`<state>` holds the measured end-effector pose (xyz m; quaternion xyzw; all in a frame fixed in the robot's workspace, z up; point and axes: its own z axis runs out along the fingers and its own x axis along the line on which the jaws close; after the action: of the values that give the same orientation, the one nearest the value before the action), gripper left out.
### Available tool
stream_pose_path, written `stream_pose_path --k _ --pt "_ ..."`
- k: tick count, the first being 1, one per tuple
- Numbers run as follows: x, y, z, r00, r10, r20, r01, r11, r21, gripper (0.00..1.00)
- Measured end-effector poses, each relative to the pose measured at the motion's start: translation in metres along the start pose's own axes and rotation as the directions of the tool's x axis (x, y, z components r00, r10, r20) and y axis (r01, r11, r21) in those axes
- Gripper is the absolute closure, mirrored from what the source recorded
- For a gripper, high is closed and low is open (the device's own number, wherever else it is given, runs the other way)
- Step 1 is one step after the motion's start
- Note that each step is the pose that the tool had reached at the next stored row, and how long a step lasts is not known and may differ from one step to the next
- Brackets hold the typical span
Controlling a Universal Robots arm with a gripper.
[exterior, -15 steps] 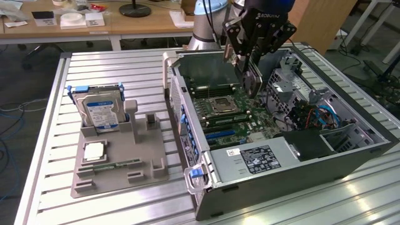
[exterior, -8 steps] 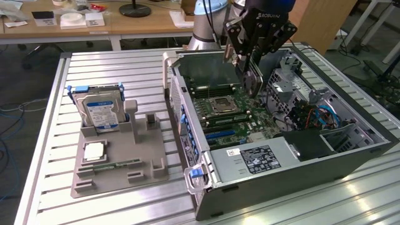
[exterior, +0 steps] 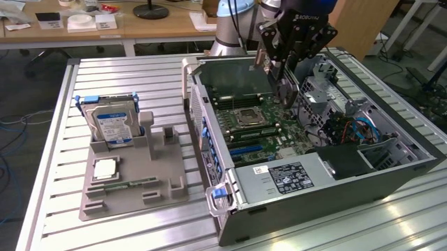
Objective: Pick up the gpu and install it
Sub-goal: 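Pick up the gpu and move the gpu toward the slot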
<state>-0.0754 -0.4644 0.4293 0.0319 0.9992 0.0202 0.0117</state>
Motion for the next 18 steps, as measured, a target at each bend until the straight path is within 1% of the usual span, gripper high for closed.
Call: stream_pose_path --k 18 --pt "-0.023 0.0019 0.0005 1.0000 -0.003 -0.0002 0.003 1.0000 0.0000 0.73"
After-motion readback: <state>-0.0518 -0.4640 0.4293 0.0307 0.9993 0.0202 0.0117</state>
